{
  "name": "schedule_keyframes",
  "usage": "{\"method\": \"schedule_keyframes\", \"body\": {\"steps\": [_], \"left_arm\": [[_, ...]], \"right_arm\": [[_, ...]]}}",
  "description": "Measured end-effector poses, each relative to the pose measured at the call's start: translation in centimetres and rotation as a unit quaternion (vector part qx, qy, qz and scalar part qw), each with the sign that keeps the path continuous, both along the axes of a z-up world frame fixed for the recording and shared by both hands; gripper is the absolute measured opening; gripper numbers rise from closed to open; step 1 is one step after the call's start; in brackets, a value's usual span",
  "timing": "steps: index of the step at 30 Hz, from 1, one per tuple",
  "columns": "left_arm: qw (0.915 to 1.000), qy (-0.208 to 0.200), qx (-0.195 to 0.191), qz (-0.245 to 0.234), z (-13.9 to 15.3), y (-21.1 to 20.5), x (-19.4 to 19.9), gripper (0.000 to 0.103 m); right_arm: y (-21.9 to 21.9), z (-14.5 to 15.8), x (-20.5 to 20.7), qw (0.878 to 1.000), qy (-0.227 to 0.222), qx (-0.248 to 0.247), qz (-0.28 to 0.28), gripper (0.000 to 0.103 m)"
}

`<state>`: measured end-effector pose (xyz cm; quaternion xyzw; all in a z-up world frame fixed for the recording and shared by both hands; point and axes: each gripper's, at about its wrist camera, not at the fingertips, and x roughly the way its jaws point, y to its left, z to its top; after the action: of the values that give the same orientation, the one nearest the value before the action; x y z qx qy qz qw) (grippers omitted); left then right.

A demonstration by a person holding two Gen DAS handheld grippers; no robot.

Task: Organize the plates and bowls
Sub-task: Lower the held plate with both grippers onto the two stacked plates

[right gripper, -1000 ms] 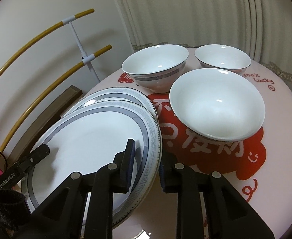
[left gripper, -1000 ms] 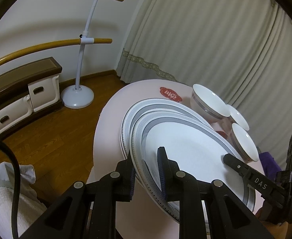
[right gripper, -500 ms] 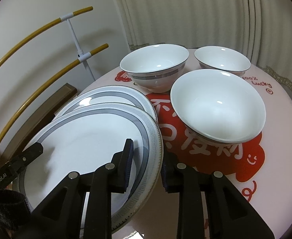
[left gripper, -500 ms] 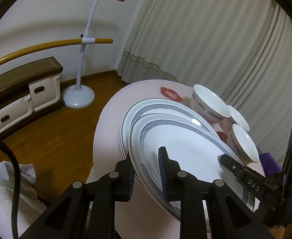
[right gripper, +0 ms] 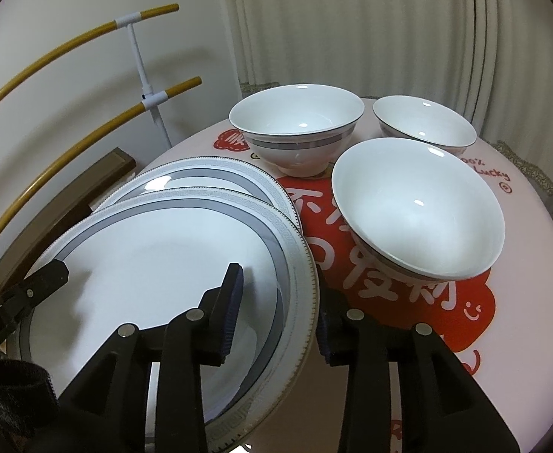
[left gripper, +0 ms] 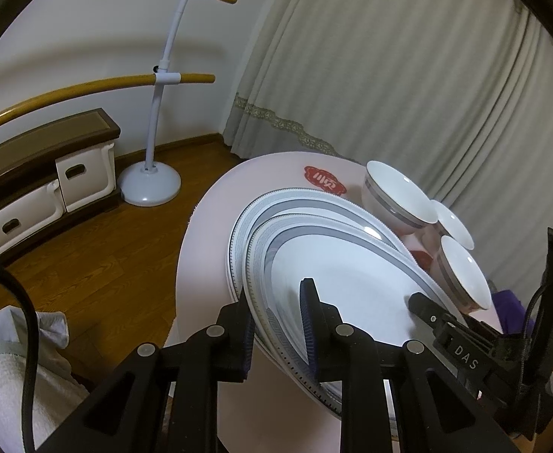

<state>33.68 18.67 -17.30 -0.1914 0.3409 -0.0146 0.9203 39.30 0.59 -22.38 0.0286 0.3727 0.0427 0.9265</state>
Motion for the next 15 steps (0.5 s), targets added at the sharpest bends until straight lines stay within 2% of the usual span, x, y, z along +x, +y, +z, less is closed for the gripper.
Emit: {"method": "schedule_keyframes", "body": {"steps": [6,8,15], "left_arm": [[1.0,-0.001,-0.001,0.001,0.2,0.0,0.0,0.019],[1.0,0.0,-0.001,0.001,0.1,0.0,0.0,0.018],[1.0,0.002,0.002,0.002,0.2,-0.2,0.2,0.018]], "right_arm": [[0.0,-0.1,0.0,1.0,-0.003,-0.007,-0.007,0.043],[-0.2,-0.2,0.1,1.0,0.0,-0.004,-0.011,0.054],[-1.0,-0.4,0.0,1.0,0.006,0.021,-0.013,0.056]]}}
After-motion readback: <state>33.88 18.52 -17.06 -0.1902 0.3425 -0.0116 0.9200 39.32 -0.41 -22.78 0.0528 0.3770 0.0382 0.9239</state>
